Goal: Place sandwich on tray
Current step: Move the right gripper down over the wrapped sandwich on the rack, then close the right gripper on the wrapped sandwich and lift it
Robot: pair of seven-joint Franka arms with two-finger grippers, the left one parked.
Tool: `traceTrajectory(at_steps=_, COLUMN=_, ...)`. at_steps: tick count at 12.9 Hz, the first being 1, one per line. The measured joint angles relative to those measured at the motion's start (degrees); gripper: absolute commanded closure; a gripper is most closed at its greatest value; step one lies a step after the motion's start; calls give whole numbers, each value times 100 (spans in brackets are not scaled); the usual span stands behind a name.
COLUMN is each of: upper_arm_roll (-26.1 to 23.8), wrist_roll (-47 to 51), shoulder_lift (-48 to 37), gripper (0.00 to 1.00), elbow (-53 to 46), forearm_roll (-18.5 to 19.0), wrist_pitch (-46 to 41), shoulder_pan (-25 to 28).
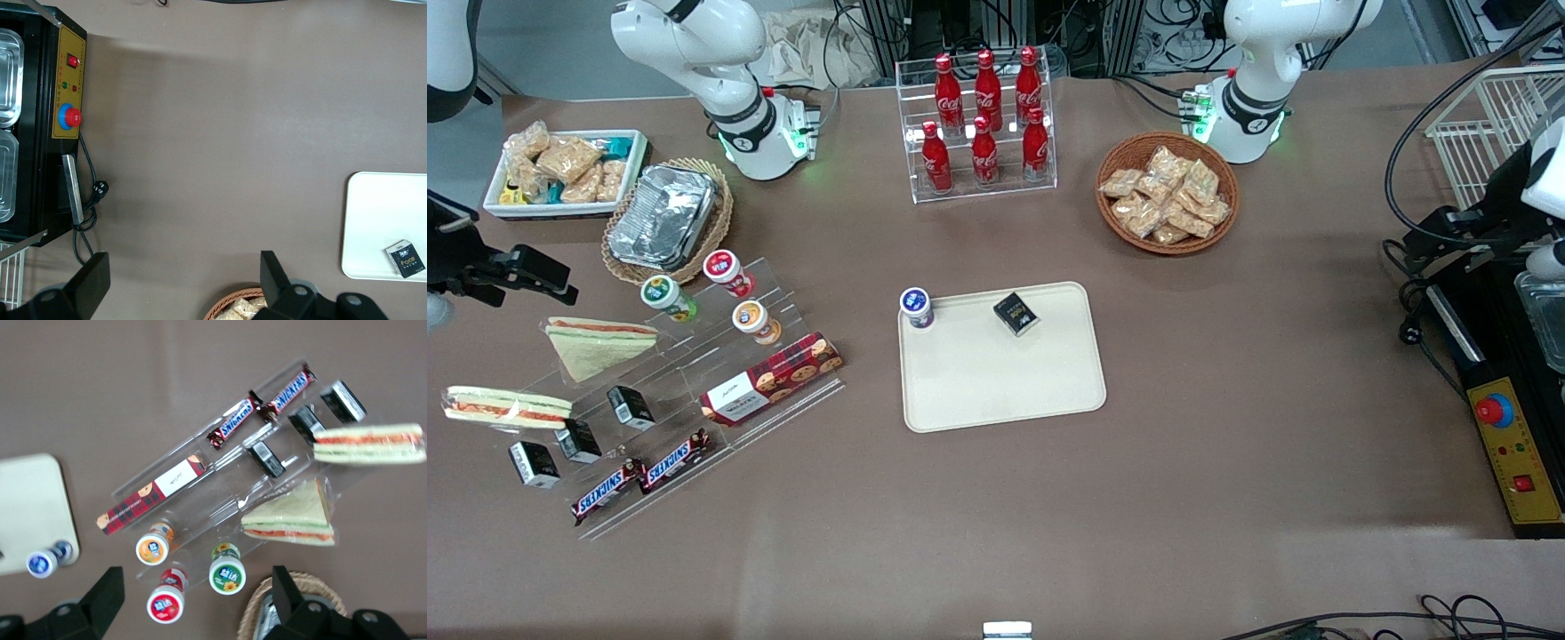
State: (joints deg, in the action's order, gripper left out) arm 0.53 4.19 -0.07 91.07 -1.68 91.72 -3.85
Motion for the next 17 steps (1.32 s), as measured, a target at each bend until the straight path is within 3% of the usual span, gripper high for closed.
traceTrajectory(at_steps=4, upper_arm_roll=13, wrist_roll=1494, shoulder_lift=96, gripper=2, elbow=13, forearm_roll=22, wrist_pitch=0, shoulder_pan=-209)
traceTrajectory(at_steps=6, upper_arm_roll=43, wrist_roll=1859, shoulder_lift=194, gripper=2, elbow=14, forearm_roll=384, wrist_pitch=6, shoulder_pan=-280)
traceTrajectory(at_steps=9, upper_arm_roll=55, wrist_roll=3337, shoulder_lift=359, gripper=1, elbow=14, forearm_roll=898, wrist_pitch=143, shoulder_pan=-297)
traceTrajectory(at_steps=14, upper_arm_roll=64, wrist_roll=5836, shoulder_lift=855, gripper=1, elbow=48, forearm_roll=859, wrist_pitch=966, shoulder_pan=-744)
traceTrajectory(at_steps=17, upper_arm_roll=74, wrist_roll=6271, shoulder_lift=1192, gripper=1, elbow=70, forearm_roll=769, wrist_pitch=1316, shoulder_pan=-1160)
